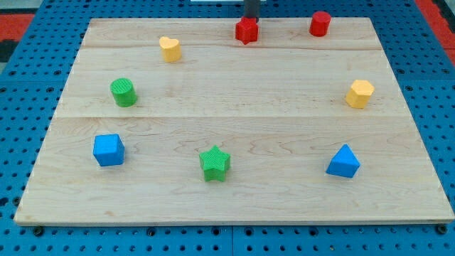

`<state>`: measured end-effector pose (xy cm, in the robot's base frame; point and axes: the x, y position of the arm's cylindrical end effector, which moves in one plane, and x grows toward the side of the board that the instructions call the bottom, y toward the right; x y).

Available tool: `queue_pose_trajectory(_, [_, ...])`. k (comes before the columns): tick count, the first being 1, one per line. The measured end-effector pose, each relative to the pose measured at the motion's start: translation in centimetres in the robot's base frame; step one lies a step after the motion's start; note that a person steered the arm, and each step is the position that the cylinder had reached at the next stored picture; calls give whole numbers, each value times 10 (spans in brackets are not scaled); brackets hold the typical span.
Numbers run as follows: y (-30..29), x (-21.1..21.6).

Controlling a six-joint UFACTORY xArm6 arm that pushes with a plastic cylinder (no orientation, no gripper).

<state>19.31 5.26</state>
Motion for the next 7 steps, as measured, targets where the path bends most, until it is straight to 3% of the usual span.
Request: queue_pose_trajectory(7, [112, 0])
